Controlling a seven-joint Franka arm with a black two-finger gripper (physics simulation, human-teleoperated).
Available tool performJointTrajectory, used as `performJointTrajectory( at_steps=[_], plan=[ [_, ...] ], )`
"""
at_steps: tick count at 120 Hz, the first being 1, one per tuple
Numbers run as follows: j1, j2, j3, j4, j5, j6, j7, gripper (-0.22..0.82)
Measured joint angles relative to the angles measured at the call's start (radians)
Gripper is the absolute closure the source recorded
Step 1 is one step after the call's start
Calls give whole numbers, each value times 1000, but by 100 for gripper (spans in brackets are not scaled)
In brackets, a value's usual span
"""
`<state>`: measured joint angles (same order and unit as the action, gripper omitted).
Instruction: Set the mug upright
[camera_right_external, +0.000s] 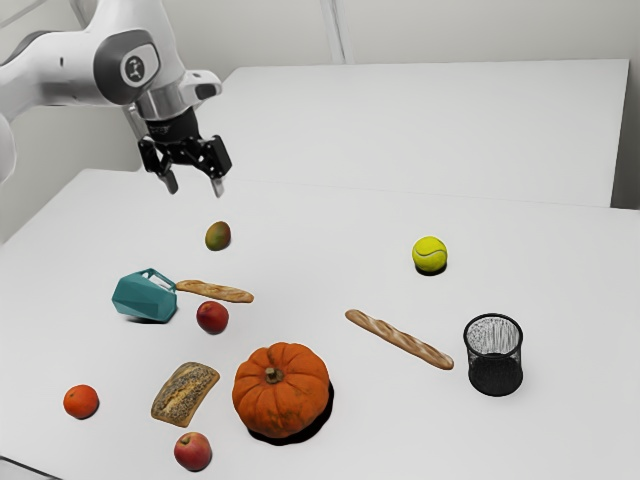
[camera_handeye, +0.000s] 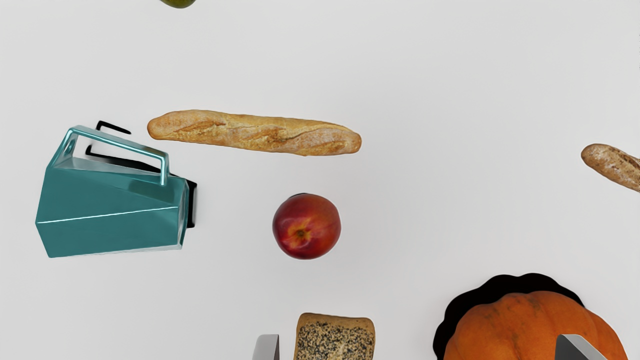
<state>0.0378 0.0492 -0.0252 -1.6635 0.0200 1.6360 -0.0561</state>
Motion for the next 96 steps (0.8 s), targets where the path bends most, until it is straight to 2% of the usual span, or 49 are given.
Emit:
performJointTrajectory(
  at_steps=[31,53,72,96],
  plan=[
    [-22,-16,-8,-9,-9,9,5,0],
    [4,-26,-7,-59,-97,14,26,0],
    [74,-14,-6,-106,-144,35,59,0],
    [229,18,-7,-133,-182,80,136,0]
  ],
)
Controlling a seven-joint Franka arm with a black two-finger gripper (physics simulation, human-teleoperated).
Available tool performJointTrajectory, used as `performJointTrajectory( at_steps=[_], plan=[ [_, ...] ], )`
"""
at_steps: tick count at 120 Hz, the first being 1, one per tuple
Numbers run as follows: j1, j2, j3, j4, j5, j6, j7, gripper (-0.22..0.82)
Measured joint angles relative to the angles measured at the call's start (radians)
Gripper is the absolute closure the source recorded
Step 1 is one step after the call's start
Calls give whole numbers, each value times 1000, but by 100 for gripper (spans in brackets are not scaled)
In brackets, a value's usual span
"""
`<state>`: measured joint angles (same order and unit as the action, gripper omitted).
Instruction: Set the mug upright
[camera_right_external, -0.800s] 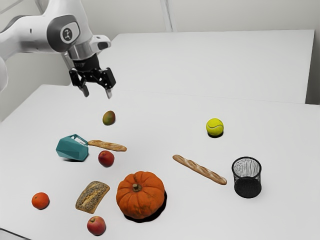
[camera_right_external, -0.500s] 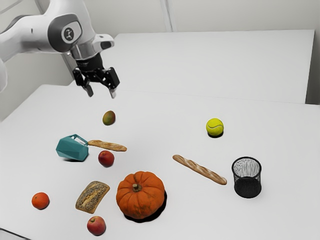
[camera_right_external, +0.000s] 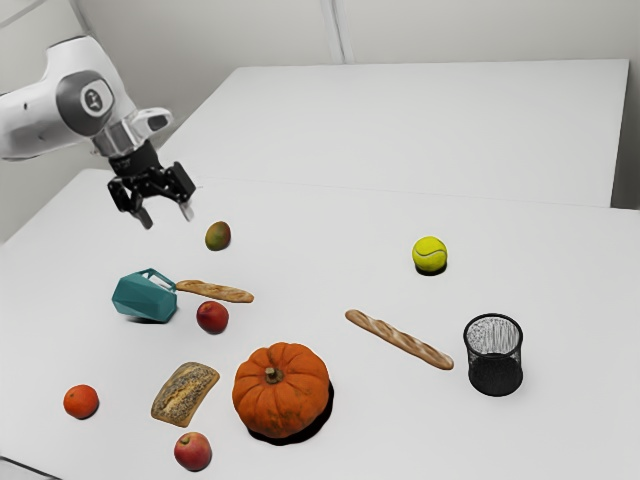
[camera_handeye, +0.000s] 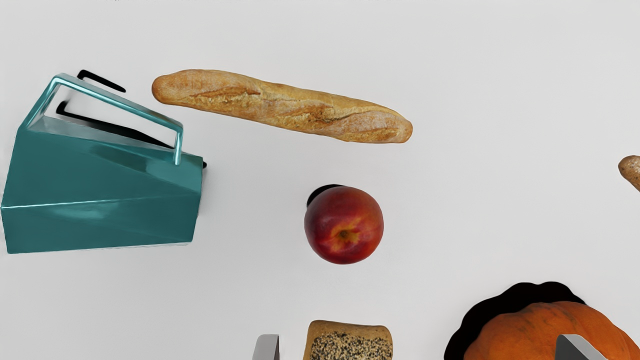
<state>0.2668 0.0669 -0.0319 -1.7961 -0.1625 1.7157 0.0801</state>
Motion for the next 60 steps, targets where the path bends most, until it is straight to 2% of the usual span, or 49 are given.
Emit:
performJointTrajectory(
  at_steps=[31,60],
  plan=[
    [91,73,0,-13,-45,76,178,0],
    [232,150,-1,-13,-89,108,381,0]
  ],
)
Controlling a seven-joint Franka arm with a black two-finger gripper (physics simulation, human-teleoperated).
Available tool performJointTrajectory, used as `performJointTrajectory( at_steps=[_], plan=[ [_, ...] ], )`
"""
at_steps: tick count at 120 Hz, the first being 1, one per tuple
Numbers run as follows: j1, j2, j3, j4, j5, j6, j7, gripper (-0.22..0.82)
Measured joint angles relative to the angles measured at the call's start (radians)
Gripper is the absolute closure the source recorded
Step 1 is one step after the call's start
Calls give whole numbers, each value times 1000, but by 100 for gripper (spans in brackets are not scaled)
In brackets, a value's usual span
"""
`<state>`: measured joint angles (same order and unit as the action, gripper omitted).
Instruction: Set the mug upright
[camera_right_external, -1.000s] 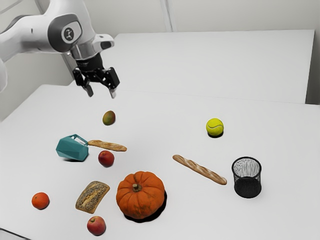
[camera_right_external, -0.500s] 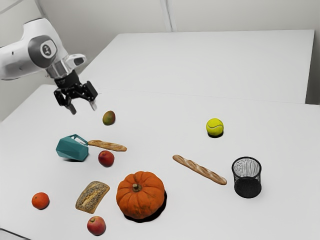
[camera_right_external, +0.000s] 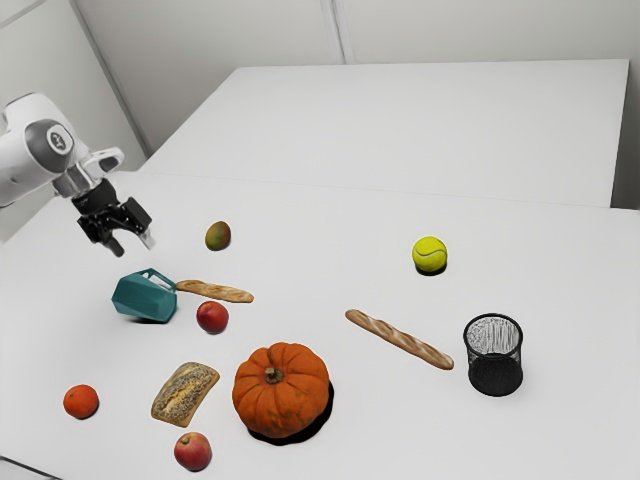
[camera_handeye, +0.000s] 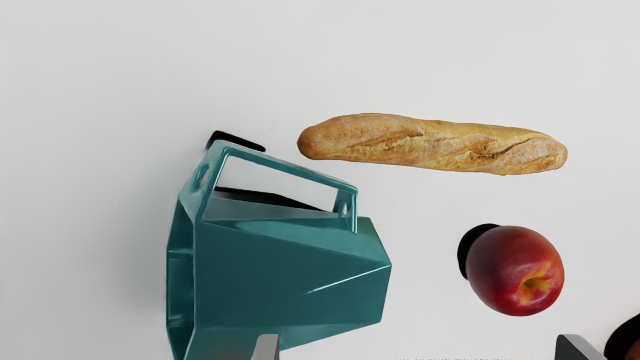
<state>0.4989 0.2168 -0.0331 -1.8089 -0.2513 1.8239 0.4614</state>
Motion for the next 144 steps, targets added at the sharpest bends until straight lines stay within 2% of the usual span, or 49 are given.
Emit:
performJointTrajectory(
  at_steps=[29,53,71,96,104,122,144],
  plan=[
    [121,112,-7,43,-24,-9,198,0],
    [165,212,-10,131,-64,-80,341,0],
    [196,236,-43,140,-109,-134,431,0],
    [216,242,-56,130,-174,-170,520,0],
    [226,243,-58,124,-185,-181,540,6],
    [233,251,-63,123,-203,-201,578,30],
    [241,250,-72,124,-219,-223,612,52]
  ],
)
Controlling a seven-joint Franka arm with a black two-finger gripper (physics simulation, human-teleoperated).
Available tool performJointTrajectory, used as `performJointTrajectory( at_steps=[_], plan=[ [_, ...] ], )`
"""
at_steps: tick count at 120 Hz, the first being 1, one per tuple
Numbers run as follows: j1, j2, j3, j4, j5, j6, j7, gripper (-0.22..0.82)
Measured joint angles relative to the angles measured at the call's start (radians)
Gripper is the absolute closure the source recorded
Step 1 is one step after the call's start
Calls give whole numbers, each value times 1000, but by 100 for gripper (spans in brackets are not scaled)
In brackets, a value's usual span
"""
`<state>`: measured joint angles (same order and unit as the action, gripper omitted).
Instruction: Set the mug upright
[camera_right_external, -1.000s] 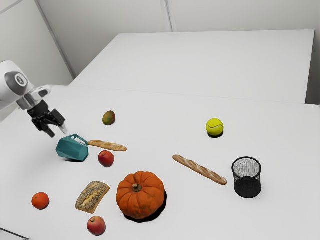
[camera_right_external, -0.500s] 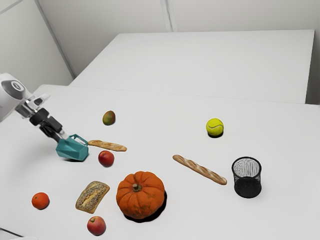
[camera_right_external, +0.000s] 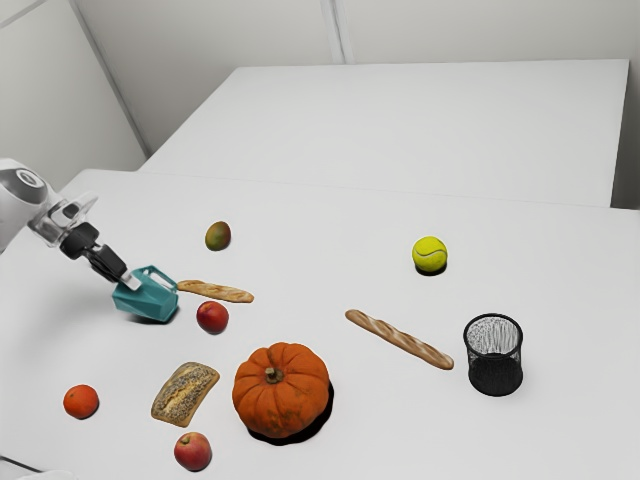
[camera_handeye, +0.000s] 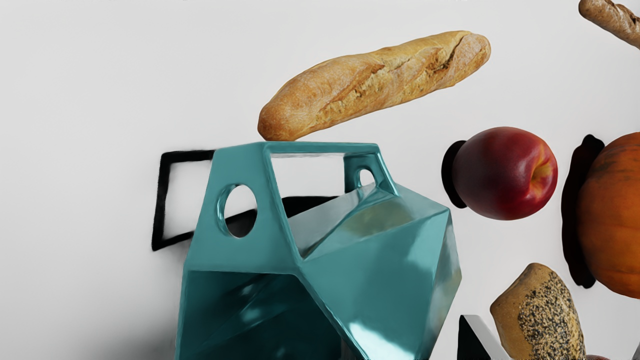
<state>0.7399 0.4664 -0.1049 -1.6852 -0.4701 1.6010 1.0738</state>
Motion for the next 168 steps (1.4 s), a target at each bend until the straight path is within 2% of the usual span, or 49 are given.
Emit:
performJointTrajectory(
  at_steps=[17,46,66,85,101,139,168],
  plan=[
    [5,-9,-16,1,-4,-16,21,66],
    [5,-49,-25,-17,-6,-25,44,75],
    [-20,-146,-51,-60,15,-5,47,77],
    [-36,-217,-173,-81,117,83,20,78],
    [-54,-252,-228,-119,175,169,-13,79],
    [-175,-278,-302,-172,326,350,-131,79],
    [-255,-281,-323,-202,425,426,-270,79]
  ],
)
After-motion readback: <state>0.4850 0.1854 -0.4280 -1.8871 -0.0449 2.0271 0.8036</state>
